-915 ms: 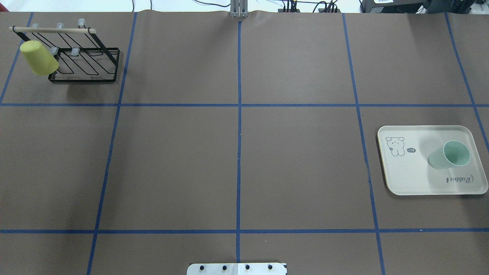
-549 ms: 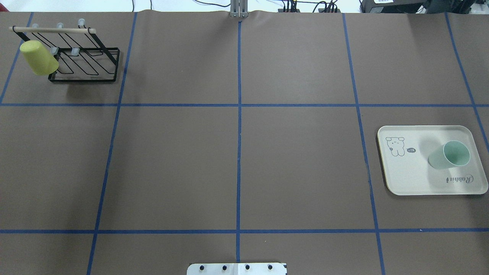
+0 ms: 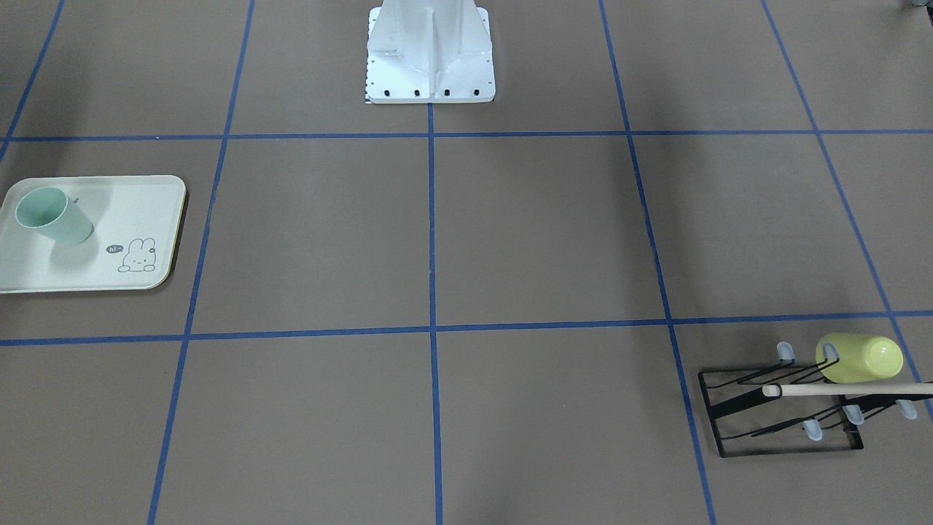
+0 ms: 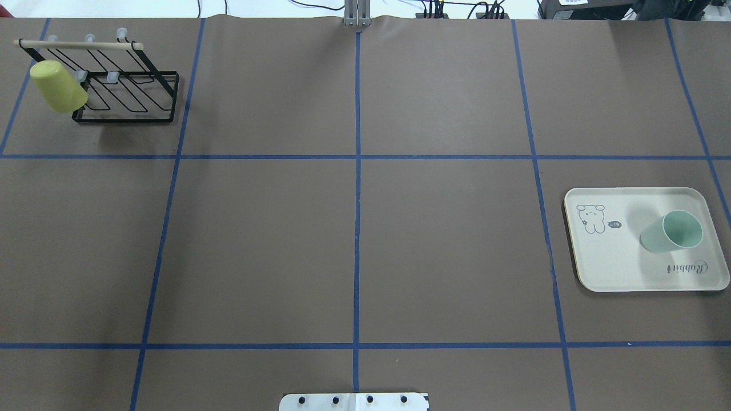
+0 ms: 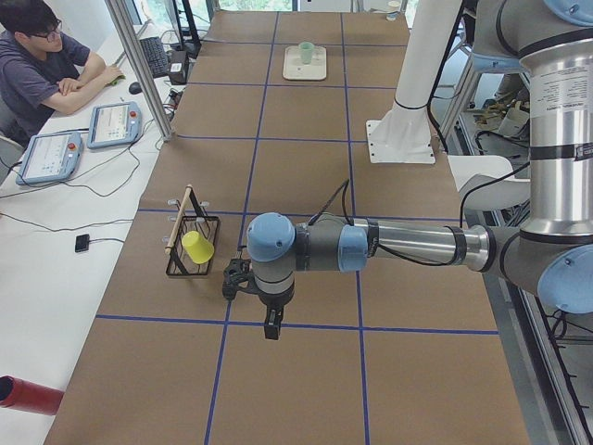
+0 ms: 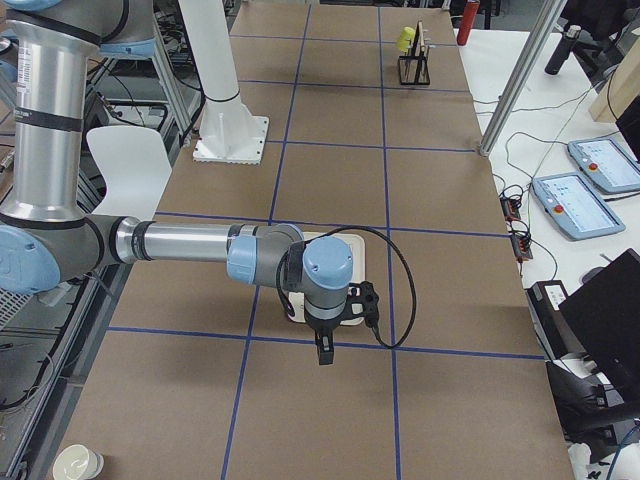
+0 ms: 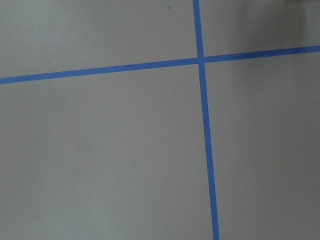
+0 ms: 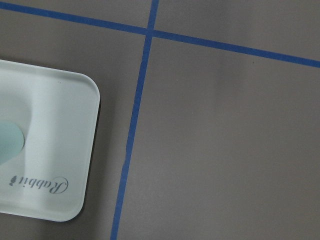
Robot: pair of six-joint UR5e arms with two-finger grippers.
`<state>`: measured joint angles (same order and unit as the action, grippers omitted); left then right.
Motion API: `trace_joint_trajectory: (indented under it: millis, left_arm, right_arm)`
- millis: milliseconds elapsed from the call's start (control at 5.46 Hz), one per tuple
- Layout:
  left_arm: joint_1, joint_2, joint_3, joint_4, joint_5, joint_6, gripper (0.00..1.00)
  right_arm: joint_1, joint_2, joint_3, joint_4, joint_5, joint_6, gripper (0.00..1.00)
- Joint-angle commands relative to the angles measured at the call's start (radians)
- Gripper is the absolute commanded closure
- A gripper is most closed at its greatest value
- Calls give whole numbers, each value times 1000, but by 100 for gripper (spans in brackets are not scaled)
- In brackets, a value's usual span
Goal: Left arm grabs green cup and hands to right arm on tray
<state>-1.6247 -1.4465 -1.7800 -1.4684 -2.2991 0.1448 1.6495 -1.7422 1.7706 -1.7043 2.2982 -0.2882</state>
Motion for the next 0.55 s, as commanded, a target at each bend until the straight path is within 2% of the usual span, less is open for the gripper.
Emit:
trace_joint_trajectory:
  millis: [0, 366]
  left_arm:
    - [0, 3, -13, -1, 3, 2, 0]
    - [0, 17, -19, -4, 1, 1, 0]
  right_arm:
    - [0, 1, 1, 0, 1, 15, 0]
    - [0, 3, 3, 2, 1, 15, 0]
